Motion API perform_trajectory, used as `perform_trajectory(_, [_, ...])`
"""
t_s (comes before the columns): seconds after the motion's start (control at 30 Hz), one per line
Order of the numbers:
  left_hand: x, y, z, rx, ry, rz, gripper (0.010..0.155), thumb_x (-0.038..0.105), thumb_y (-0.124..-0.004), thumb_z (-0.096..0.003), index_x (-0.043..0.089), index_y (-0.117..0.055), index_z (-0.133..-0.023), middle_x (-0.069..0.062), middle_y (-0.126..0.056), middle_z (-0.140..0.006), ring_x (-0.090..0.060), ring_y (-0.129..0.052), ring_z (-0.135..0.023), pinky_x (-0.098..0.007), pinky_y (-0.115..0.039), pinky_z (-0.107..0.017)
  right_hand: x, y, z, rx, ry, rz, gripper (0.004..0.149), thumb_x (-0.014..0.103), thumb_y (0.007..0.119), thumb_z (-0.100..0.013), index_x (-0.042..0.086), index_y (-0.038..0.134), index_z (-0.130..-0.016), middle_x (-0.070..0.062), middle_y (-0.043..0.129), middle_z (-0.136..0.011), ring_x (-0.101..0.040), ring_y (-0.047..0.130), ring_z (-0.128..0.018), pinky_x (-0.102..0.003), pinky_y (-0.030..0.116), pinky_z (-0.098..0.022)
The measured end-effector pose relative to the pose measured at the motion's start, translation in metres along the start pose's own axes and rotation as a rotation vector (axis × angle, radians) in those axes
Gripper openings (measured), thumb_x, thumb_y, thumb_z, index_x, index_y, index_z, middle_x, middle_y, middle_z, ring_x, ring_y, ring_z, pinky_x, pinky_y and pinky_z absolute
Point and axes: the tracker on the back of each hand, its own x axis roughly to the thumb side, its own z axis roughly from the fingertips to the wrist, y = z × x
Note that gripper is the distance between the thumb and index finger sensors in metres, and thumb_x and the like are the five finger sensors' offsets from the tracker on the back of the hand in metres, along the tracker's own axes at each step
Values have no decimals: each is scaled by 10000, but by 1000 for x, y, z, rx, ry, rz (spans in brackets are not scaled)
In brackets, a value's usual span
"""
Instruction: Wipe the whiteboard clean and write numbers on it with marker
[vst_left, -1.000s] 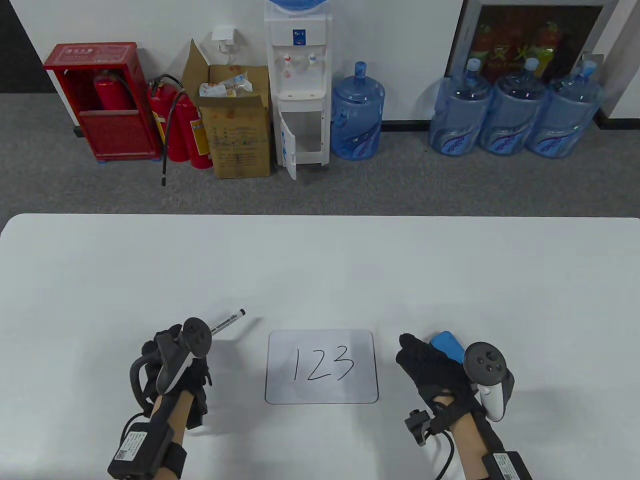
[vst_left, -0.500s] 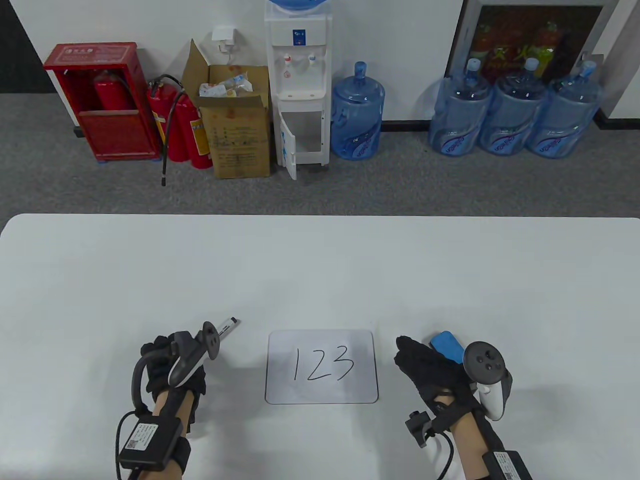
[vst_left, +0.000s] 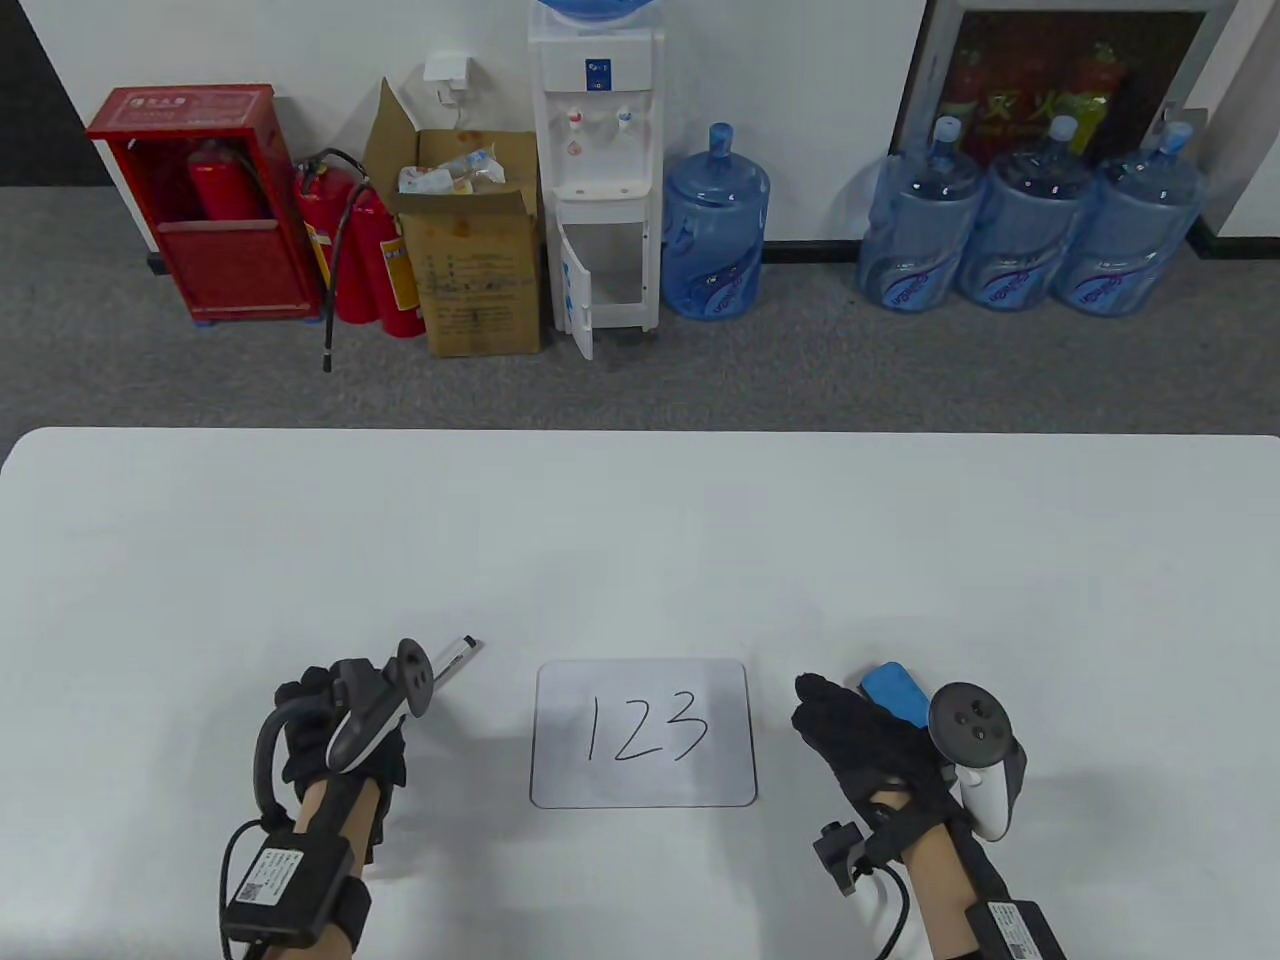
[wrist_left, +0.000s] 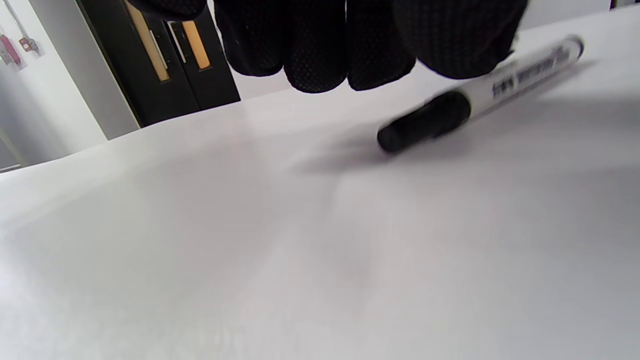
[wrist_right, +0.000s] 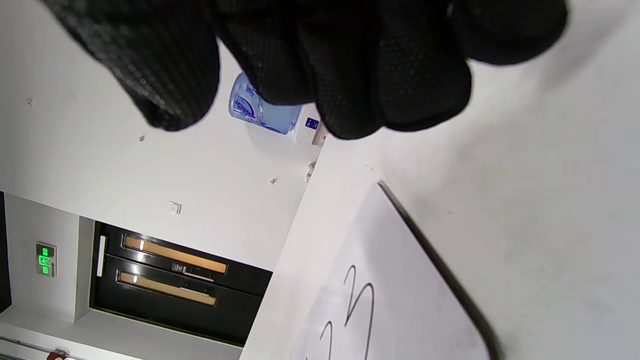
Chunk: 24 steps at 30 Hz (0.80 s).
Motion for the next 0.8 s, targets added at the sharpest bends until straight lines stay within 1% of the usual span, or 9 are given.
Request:
perform_trajectory(0.13, [5, 25, 14, 79, -62, 94, 602, 493, -714, -467, 312, -661, -1038, -62, -669, -1141, -372, -657, -1032, -643, -472, -770, 2, -1, 1, -19, 4, 30, 650, 444, 847, -443, 73, 753, -968, -209, 792, -881, -427, 832, -734, -597, 643, -497])
perform_trajectory(0.2, [15, 37, 29, 137, -127, 167, 608, 502, -701, -469, 312, -653, -1044, -65, -664, -1145, -373, -655, -1036, -644, -472, -771, 5, 0, 2, -29, -4, 56, 652, 441, 848, -443, 69, 749, -970, -212, 784, -885, -432, 823, -740, -601, 633, -503])
perform_trajectory(0.3, [37, 45, 52, 190, -241, 284, 614, 519, -684, -470, 324, -643, -1050, -45, -655, -1155, -374, -646, -1046, -655, -460, -775, 13, 3, 4, -39, -28, 131, 656, 439, 849, -442, 70, 743, -975, -214, 764, -903, -439, 799, -762, -609, 610, -523])
perform_trajectory(0.33, [41, 44, 57, 198, -264, 301, 613, 522, -681, -471, 327, -642, -1051, -46, -653, -1157, -375, -640, -1050, -659, -455, -777, 15, 4, 5, -41, -37, 158, 659, 438, 850, -443, 70, 738, -978, -215, 755, -910, -441, 787, -774, -613, 598, -532])
perform_trajectory(0.4, [59, 39, 72, 227, -328, 331, 620, 531, -676, -470, 332, -633, -1057, -44, -649, -1162, -373, -634, -1057, -664, -448, -780, 22, 9, 7, -52, -74, 292, 661, 437, 852, -440, 77, 735, -982, -211, 740, -925, -443, 765, -798, -617, 578, -552])
perform_trajectory(0.47, [70, 31, 80, 241, -354, 298, 624, 540, -672, -469, 341, -626, -1059, -41, -644, -1167, -370, -635, -1060, -665, -453, -781, 29, 14, 10, -63, -106, 448, 661, 443, 851, -436, 94, 734, -985, -198, 729, -941, -435, 743, -826, -618, 559, -576])
perform_trajectory(0.53, [76, 21, 82, 252, -374, 269, 628, 544, -668, -467, 347, -619, -1061, -37, -644, -1167, -368, -640, -1060, -665, -456, -780, 33, 21, 12, -73, -133, 592, 662, 455, 848, -429, 116, 735, -986, -177, 725, -953, -420, 732, -849, -616, 547, -596])
perform_trajectory(0.63, [76, 12, 79, 236, -374, 207, 629, 546, -666, -466, 349, -617, -1061, -36, -639, -1171, -368, -636, -1066, -670, -451, -781, 36, 29, 14, -75, -152, 713, 660, 466, 841, -426, 135, 737, -987, -162, 711, -971, -413, 708, -875, -613, 523, -624])
perform_trajectory(0.8, [69, 11, 77, 244, -373, 235, 629, 547, -664, -465, 349, -617, -1061, -37, -636, -1173, -369, -634, -1069, -676, -445, -782, 40, 39, 16, -77, -158, 828, 668, 479, 832, -424, 153, 724, -996, -148, 691, -990, -404, 669, -908, -606, 486, -654])
